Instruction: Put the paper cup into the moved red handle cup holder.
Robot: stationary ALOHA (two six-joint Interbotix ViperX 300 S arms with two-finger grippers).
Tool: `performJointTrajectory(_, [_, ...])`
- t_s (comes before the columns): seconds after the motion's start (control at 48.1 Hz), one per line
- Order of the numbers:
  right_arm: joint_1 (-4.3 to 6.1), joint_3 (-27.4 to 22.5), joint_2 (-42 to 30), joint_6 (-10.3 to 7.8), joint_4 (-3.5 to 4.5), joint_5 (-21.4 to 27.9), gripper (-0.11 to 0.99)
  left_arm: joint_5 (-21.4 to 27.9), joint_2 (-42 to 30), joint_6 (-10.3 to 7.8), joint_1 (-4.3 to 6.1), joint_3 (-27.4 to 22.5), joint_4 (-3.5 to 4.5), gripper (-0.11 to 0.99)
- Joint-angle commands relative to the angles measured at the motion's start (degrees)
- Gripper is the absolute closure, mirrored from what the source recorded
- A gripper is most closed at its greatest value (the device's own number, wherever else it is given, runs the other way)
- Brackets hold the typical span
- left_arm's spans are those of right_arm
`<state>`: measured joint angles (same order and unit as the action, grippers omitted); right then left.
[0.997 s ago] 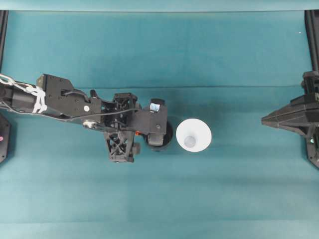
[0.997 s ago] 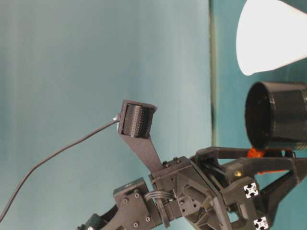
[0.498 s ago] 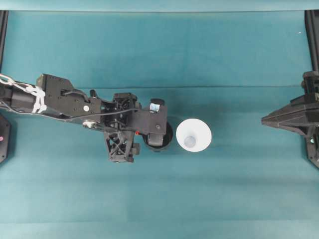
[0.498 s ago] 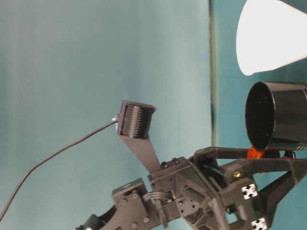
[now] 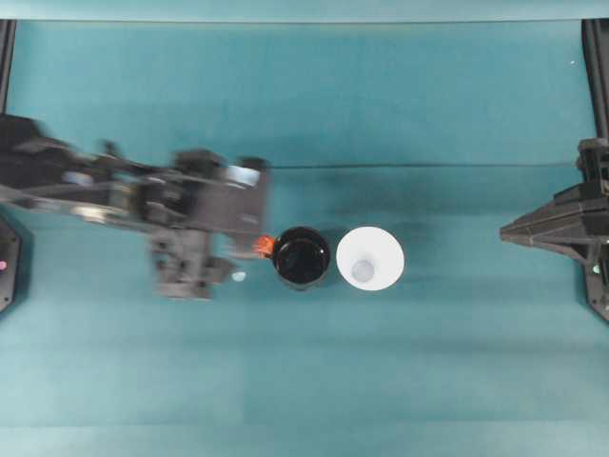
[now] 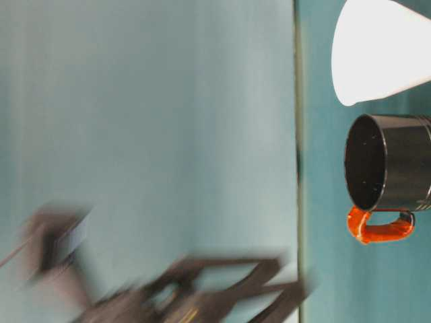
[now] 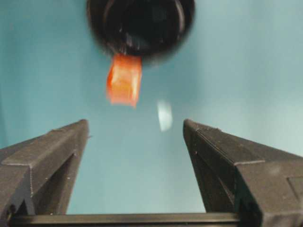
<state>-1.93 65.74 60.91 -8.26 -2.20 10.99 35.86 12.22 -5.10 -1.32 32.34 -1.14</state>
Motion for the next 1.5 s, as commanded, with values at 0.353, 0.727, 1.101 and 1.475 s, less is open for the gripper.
performJointTrajectory(0.353, [0.18,-1.5,-0.3,-0.79,-0.26,1.5,0.99,-0.1,19.4,0.62,0.79,7.6,-0.09,0.02])
performJointTrajectory(0.727, [4.48,-10.5,-4.8,-6.59,-0.18,12.3,0.98,-4.7,23.5,0.79,1.05,8.8,-0.09,0.02])
performJointTrajectory(1.101, [4.75,-21.3,-13.9,-7.65,-0.18,26.0,0.65,-5.1,25.2,0.79,1.05,9.1,-0.09,0.02])
performJointTrajectory(1.475, [7.38,-28.5,-30.3,-13.01,0.26,34.9,-0.05,-5.1,25.2,1.85,1.05,9.2,-0.09,0.02])
